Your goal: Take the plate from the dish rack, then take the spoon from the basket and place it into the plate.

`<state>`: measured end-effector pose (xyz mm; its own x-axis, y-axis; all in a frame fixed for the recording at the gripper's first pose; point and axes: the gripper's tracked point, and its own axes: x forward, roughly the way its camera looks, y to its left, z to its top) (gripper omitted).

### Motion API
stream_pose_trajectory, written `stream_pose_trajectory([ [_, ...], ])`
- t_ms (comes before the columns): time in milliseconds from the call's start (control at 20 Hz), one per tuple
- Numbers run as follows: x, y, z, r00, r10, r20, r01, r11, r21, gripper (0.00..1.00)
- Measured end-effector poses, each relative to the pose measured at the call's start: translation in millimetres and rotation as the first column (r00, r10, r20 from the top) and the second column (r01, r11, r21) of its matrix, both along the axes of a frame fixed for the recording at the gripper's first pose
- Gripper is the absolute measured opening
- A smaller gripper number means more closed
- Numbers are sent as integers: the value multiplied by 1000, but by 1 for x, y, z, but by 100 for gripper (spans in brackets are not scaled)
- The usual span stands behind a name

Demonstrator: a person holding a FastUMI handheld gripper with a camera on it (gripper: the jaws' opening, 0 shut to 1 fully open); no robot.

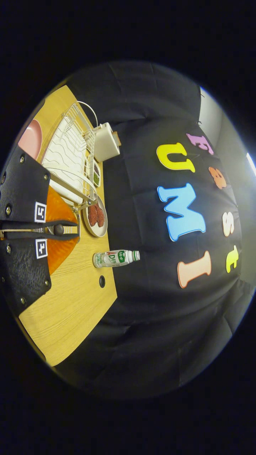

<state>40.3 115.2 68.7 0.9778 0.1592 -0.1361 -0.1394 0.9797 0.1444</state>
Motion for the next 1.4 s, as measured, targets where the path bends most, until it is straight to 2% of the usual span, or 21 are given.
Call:
stream_pose_trajectory([
  [400, -3, -10, 33, 999, -22, -36, 22, 1000, -9, 2],
  [800, -33, -21, 96, 998, -55, 4, 55, 998, -13, 2],
  [1050, -68, -4, 126, 999, -35, 36, 37, 998, -45, 2],
  [1400, -113, 42, 145, 998, 40, 39, -37, 996, -76, 2],
])
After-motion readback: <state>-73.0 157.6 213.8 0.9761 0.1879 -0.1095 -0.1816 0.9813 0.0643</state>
